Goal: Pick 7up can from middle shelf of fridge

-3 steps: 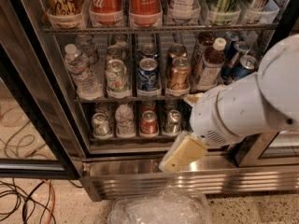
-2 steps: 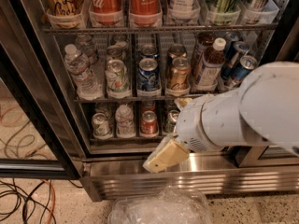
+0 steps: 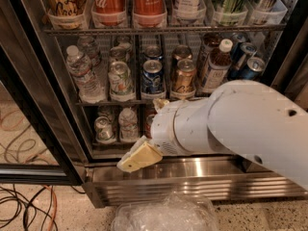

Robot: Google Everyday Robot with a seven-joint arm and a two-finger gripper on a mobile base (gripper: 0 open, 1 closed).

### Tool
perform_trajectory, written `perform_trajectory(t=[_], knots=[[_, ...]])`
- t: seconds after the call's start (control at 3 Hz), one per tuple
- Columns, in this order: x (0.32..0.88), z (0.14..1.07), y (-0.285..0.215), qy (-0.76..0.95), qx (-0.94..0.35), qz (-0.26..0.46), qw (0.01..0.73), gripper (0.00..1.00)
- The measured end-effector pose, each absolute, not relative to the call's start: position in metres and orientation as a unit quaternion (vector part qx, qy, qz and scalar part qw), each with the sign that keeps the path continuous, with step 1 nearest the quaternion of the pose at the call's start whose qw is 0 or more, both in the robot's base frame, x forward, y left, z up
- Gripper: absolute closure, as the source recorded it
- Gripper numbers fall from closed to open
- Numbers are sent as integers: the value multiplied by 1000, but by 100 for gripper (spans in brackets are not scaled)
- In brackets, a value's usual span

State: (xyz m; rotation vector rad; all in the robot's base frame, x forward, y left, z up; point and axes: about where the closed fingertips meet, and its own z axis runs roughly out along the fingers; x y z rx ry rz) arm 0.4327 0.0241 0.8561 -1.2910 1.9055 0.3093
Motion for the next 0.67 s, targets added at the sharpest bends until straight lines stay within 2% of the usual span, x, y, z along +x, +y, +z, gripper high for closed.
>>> perform_trajectory(t=[0.67], knots=[[444,857,32,753,-493,121,419,0]])
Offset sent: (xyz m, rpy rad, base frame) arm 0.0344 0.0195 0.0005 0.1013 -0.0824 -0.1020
